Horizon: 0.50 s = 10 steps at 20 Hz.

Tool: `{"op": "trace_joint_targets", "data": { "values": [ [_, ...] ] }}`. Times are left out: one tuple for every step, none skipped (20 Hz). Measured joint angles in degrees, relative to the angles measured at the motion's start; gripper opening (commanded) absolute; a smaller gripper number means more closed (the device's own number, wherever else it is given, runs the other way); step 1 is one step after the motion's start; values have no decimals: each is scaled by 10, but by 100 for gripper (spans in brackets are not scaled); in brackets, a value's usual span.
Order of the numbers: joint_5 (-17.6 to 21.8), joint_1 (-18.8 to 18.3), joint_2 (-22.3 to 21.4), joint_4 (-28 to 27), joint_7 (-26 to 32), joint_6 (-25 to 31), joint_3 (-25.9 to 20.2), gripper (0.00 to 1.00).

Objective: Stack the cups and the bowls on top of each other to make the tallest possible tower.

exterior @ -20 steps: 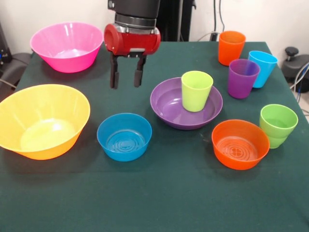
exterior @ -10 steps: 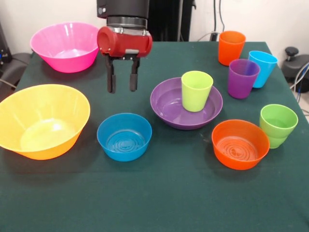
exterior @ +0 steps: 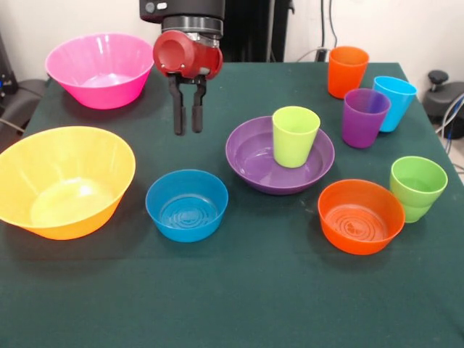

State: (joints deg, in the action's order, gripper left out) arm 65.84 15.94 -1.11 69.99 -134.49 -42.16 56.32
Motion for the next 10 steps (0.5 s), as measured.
{"op": "trace_joint_targets", "data": {
  "values": [
    [0, 0, 0, 0, 12, 0, 0, 100],
    [0, 0, 0, 0, 13, 0, 0, 100],
    [0, 1, 0, 0, 13, 0, 0, 100],
    [0, 1, 0, 0, 13, 0, 0, 100],
    [0, 2, 0, 0, 13, 0, 0, 100],
    [0, 2, 0, 0, 13, 0, 0, 100],
    [0, 3, 1, 0, 13, 1, 0, 100],
    [0, 4, 1, 0, 13, 2, 0, 100],
    [0, 4, 2, 0, 13, 3, 0, 100],
    [0, 6, 5, 0, 13, 6, 0, 100]
  ]
}}
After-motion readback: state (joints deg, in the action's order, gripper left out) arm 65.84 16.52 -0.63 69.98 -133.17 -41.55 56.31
